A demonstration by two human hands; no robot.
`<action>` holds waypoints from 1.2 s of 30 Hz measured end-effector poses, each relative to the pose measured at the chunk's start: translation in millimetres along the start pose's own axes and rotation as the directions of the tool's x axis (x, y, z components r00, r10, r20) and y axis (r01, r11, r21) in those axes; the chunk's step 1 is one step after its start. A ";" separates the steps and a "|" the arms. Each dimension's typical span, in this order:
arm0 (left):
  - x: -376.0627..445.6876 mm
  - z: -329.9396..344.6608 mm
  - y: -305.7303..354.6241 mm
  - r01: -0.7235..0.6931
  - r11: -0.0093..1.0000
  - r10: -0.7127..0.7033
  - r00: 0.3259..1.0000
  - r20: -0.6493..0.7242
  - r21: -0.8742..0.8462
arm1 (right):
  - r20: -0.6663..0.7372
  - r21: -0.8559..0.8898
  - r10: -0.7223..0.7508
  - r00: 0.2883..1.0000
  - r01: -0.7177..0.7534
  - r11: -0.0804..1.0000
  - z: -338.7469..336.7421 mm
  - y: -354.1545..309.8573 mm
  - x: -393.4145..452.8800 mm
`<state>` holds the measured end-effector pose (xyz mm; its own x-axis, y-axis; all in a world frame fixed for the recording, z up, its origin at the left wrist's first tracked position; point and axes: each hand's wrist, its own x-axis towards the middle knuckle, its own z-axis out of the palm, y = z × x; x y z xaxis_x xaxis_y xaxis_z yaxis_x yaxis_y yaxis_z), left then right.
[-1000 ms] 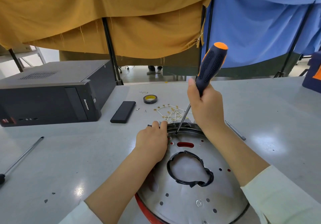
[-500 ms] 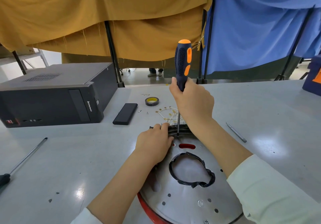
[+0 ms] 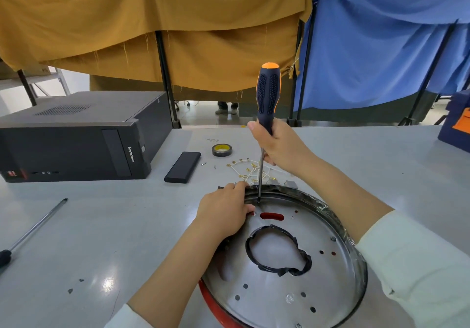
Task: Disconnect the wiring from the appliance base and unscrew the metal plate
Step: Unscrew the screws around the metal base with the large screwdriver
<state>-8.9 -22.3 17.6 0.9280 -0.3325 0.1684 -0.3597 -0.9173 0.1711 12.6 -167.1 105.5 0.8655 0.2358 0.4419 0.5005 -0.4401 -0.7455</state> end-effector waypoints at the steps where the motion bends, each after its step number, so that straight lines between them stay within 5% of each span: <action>1: -0.3 -0.1 0.0 0.004 1.000 -0.004 1.000 0.001 -0.004 | -0.019 -0.041 0.000 1.000 -0.001 0.999 1.0 -0.4 -2.5; 4: -1.6 -0.6 1.4 0.006 1.000 -0.006 1.000 0.002 -0.001 | -0.094 -0.182 -0.010 0.995 -0.007 0.983 3.0 -6.4 -5.8; 9: -1.0 -1.6 3.2 0.006 1.000 -0.006 1.000 0.009 0.002 | -0.241 0.437 0.263 0.934 -0.137 0.889 5.1 -23.3 6.9; 13: -2.4 -2.1 3.3 0.006 1.000 -0.006 1.000 0.010 0.002 | -0.361 0.466 0.300 0.883 -0.108 0.878 10.7 -20.1 8.4; 17: -2.4 -1.8 3.5 -0.006 1.000 0.006 1.000 0.014 -0.001 | -0.047 0.617 0.155 0.987 -0.094 0.781 -2.2 -16.0 7.5; 20: -0.8 -1.4 2.9 -0.007 1.000 0.007 1.000 0.007 0.001 | -0.019 0.593 0.129 0.991 -0.093 0.800 -2.6 -15.3 4.8; 25: -0.5 -1.1 2.9 0.000 1.000 0.000 1.000 0.019 0.002 | -0.247 0.361 0.168 0.954 -0.070 0.930 3.7 -26.8 4.8; 31: 0.2 -2.0 4.6 0.011 1.000 -0.011 1.000 0.023 0.008 | -0.475 0.418 0.222 0.852 -0.003 0.908 19.8 -35.7 9.2; 36: -1.2 -1.6 4.4 0.005 1.000 -0.006 1.000 0.012 0.007 | 0.018 0.632 0.117 0.993 -0.102 0.768 -2.4 -32.1 14.4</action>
<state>-11.8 -25.6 19.7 0.9311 -0.3301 0.1555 -0.3539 -0.9205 0.1653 9.0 -151.7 137.0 0.9184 0.1985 0.3423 0.3077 0.1856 -0.9332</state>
